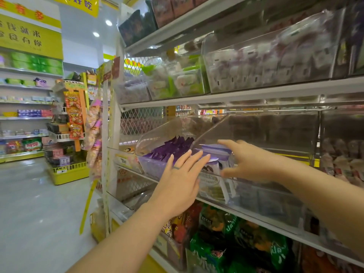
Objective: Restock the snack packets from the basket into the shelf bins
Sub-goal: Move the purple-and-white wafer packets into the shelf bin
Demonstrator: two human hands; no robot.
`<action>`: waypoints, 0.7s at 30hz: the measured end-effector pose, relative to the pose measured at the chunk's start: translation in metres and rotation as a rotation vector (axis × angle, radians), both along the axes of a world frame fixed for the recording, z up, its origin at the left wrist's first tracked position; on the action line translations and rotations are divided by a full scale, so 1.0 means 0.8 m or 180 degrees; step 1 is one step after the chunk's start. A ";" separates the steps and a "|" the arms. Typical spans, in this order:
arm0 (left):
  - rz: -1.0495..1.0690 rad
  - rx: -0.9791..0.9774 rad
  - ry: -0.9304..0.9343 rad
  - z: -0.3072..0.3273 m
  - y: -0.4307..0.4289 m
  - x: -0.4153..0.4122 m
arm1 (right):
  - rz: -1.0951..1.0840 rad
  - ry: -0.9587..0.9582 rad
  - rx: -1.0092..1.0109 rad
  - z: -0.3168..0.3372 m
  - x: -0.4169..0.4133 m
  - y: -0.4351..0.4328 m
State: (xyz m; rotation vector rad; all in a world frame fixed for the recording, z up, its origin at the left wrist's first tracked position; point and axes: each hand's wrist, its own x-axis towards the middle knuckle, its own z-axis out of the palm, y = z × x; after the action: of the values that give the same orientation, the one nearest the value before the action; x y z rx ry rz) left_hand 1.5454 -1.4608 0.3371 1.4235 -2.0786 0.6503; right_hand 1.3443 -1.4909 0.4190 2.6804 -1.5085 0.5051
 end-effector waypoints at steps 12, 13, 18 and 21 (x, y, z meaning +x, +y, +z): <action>0.0124 -0.0038 0.0320 -0.005 0.045 0.004 | 0.0197 -0.0488 -0.1091 -0.025 0.012 0.059; 0.0128 -0.0127 0.0416 -0.013 0.055 0.007 | 0.0442 -0.0546 -0.1484 -0.036 0.019 0.074; 0.0336 -0.0063 0.0907 -0.101 0.109 0.037 | 0.1319 -0.0558 -0.1662 -0.133 0.061 0.131; 0.0570 0.0384 0.1131 -0.181 0.144 0.062 | 0.1292 -0.0236 -0.0613 -0.223 0.088 0.143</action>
State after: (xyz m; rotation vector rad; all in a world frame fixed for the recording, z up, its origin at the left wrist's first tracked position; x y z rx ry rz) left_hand 1.5949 -1.3459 0.1921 1.6703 -1.7511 0.3127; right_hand 1.4148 -1.3766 0.2409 2.8366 -0.8664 0.7280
